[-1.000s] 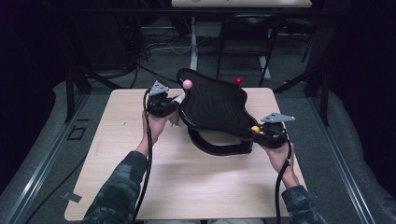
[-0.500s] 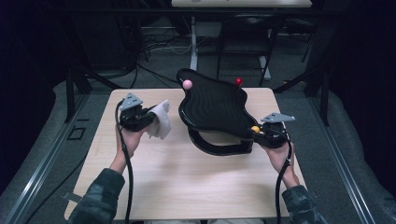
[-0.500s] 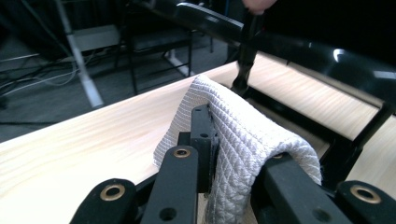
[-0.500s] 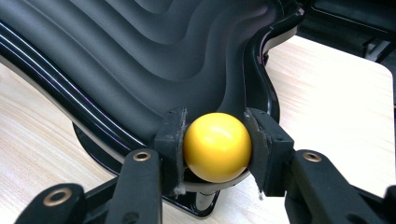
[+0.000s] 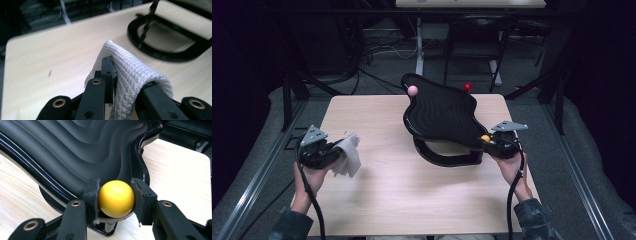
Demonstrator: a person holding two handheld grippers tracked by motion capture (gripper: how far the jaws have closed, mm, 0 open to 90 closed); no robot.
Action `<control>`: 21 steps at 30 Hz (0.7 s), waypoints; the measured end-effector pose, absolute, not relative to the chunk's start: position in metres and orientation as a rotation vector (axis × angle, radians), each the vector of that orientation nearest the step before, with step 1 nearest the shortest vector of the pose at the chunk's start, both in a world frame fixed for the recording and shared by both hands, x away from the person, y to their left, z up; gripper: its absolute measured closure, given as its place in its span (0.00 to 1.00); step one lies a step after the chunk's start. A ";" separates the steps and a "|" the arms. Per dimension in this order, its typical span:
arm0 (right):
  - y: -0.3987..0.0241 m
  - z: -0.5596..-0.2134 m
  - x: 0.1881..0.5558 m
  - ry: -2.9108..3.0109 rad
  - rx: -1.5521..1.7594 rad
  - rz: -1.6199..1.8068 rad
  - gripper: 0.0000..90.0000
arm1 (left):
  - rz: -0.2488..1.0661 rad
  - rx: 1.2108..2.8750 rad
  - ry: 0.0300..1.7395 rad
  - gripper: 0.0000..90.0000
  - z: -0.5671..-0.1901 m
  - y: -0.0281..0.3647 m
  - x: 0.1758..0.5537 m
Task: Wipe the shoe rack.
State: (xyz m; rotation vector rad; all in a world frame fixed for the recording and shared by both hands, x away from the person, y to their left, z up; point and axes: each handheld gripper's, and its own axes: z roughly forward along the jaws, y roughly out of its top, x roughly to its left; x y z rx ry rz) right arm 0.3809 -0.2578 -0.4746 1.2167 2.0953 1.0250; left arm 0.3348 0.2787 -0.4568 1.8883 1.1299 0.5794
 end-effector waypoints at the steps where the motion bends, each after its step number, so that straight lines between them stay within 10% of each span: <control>1: -0.258 -0.475 0.381 2.096 1.217 1.026 0.66 | 0.573 1.896 1.147 0.91 -0.460 0.283 0.333; 14: -0.257 -0.474 0.381 2.097 1.216 1.021 0.66 | 0.403 2.009 1.419 0.85 -0.522 0.330 0.308; 21: -0.258 -0.474 0.381 2.102 1.218 1.020 0.66 | 0.311 2.103 1.474 0.54 -0.531 0.328 0.310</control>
